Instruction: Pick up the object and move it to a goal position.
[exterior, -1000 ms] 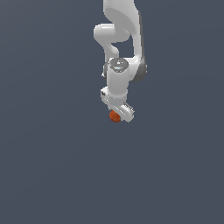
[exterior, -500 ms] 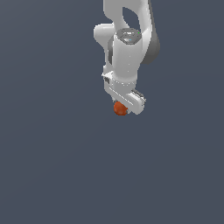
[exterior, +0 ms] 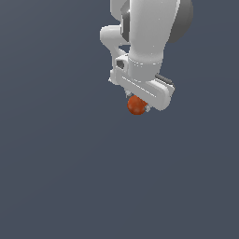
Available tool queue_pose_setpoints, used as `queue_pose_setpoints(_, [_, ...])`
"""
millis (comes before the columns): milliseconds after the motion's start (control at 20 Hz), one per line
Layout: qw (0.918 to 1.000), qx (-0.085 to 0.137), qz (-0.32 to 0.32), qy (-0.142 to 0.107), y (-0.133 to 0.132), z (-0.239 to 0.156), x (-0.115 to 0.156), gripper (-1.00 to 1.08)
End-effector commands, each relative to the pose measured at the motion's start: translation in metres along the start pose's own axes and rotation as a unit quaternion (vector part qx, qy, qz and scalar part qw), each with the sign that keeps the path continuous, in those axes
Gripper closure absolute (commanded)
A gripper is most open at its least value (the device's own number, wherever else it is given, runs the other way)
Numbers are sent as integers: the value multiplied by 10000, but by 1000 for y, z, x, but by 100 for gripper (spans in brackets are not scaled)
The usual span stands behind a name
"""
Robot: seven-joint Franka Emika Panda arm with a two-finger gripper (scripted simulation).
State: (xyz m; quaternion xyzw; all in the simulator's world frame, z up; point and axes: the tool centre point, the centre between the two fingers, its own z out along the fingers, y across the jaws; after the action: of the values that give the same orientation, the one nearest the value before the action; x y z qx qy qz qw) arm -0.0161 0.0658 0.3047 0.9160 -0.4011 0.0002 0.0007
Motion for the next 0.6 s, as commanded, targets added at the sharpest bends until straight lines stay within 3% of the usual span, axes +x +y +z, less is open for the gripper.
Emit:
queue_pose_setpoints(0, [10000,3,1,0,-7,-19,1,108])
queue_pose_setpoints(550, [10000,5,-1,-3,-26,-61,4,108])
